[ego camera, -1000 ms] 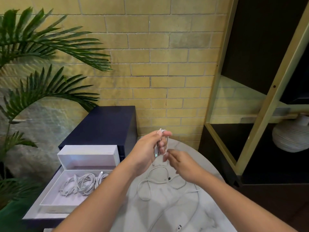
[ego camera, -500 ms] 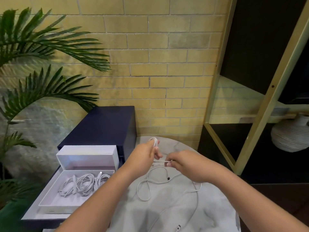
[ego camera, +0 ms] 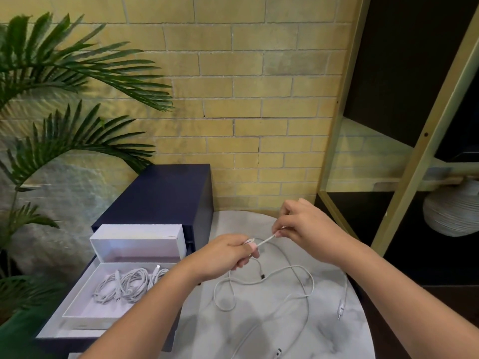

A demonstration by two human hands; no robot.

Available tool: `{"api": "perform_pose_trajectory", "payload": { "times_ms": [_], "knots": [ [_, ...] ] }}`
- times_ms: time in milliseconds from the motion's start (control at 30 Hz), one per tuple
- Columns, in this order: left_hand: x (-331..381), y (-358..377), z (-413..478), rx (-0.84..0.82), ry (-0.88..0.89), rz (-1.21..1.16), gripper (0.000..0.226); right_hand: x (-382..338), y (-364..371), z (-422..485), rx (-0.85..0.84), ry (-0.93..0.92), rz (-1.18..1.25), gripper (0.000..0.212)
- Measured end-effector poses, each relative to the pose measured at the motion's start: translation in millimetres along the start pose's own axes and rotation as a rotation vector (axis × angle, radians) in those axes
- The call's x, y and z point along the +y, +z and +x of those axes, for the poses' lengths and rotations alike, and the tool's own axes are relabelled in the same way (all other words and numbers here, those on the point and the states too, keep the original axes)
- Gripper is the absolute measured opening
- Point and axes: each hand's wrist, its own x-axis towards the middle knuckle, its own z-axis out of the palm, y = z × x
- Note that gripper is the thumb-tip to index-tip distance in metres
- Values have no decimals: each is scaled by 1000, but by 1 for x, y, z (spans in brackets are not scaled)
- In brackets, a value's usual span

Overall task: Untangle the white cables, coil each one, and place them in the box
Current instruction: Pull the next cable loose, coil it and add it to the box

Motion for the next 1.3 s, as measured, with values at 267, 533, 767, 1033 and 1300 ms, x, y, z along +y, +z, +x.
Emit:
{"api": "perform_pose_trajectory", "payload": {
  "times_ms": [267,533,767,1033,1300],
  "knots": [
    [11,6,0,-12,-2,-76,40,-2,4,1,106,-72,-103,4],
    [10,13,9,97,-68,-525,38,-18,35,-11,293,357,666,18],
    [8,18,16,161,-110,-605,39,-42,56,-21,233,269,668,34],
    [16,22,15,120,-159,-592,41,-51,61,-19,269,341,659,32],
    [12,28,15,40,-146,-571,41,-46,66,-15,224,500,891,19]
  ]
}}
